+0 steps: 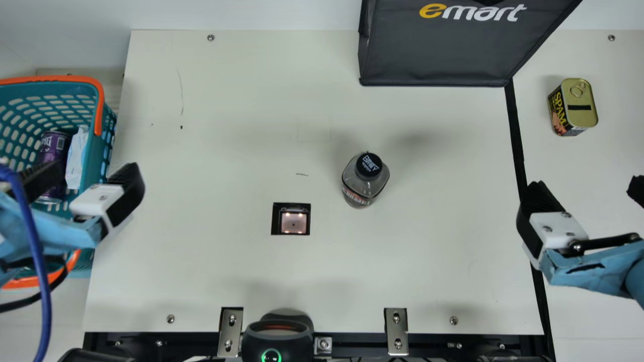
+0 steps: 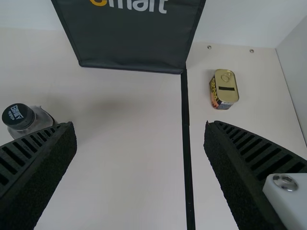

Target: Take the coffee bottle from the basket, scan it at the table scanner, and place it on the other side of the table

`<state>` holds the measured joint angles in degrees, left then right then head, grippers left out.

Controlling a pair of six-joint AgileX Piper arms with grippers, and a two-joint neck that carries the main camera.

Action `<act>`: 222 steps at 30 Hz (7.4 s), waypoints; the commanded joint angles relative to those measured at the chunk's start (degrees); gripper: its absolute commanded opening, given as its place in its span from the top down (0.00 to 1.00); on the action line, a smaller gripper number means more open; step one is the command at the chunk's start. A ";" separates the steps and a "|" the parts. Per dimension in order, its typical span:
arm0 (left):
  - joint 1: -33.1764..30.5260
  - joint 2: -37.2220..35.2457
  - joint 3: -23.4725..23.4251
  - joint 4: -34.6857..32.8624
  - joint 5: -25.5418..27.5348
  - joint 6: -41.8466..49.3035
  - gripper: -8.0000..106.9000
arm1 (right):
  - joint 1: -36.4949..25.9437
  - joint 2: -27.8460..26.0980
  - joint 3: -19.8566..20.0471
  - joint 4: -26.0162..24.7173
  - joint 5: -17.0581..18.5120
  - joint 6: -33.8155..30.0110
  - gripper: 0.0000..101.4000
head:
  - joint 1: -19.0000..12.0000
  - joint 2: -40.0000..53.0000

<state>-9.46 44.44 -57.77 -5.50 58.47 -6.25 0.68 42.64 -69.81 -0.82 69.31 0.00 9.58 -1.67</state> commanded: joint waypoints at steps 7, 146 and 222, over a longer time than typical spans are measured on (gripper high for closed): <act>2.83 -0.39 -1.25 1.26 1.69 1.84 0.15 | 0.00 0.00 0.00 0.00 0.00 0.00 0.06 | -1.66 0.09; 2.83 -0.39 -1.25 1.26 1.69 1.84 0.15 | -18.82 19.62 12.76 4.75 -23.40 1.12 1.00 | -1.66 -19.91; 2.83 -0.39 -1.25 1.26 1.69 1.84 0.15 | -51.18 53.55 -9.32 21.41 -29.36 -28.25 0.31 | -1.66 -19.91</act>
<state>-6.63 44.05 -59.03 -4.24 60.15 -4.41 -50.48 96.26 -79.30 20.57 39.39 -28.15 9.67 -21.45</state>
